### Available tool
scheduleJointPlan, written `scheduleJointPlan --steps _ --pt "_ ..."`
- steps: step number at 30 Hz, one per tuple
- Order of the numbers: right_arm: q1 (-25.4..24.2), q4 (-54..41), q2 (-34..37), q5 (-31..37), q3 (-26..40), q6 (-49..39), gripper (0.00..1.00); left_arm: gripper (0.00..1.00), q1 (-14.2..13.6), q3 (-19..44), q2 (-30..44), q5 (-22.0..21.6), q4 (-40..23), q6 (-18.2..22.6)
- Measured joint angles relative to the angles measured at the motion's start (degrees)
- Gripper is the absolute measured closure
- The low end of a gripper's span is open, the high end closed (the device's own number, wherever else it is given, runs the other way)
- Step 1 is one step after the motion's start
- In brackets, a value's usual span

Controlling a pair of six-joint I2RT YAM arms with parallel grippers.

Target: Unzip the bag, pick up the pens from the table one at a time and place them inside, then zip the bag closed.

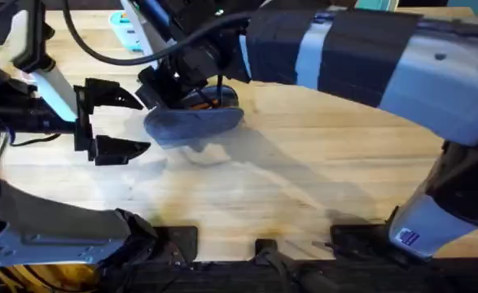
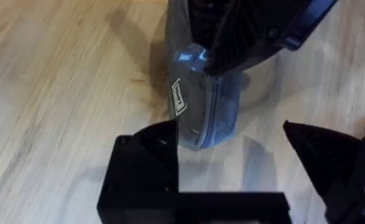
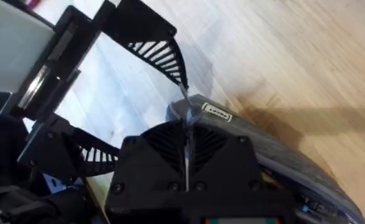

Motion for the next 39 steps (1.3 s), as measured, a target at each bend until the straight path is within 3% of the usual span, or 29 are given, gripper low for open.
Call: scheduleJointPlan --steps 8,18,26,28,32,39 --pt "0.0 -0.02 0.0 0.0 0.0 0.02 0.973 0.007 -2.0 0.0 0.0 -0.02 2.76 -0.1" --pt "0.0 -0.04 0.0 0.0 0.0 0.02 0.972 0.016 -6.02 0.0 0.0 0.07 5.81 -3.34" --pt "0.0 -0.06 0.0 0.0 0.0 0.02 0.972 0.402 -6.52 0.0 0.0 0.16 6.43 -3.99" --pt "0.0 -0.06 0.02 0.0 0.0 0.02 0.972 0.453 -6.52 0.0 0.0 0.16 6.45 -4.0" --pt "0.0 -0.06 0.01 0.0 0.0 0.02 0.973 0.46 -6.52 0.0 0.11 0.17 6.63 -4.02" --pt "0.0 -0.06 0.0 0.0 0.0 0.02 0.973 0.382 -6.52 0.0 2.11 0.22 6.83 -4.06"
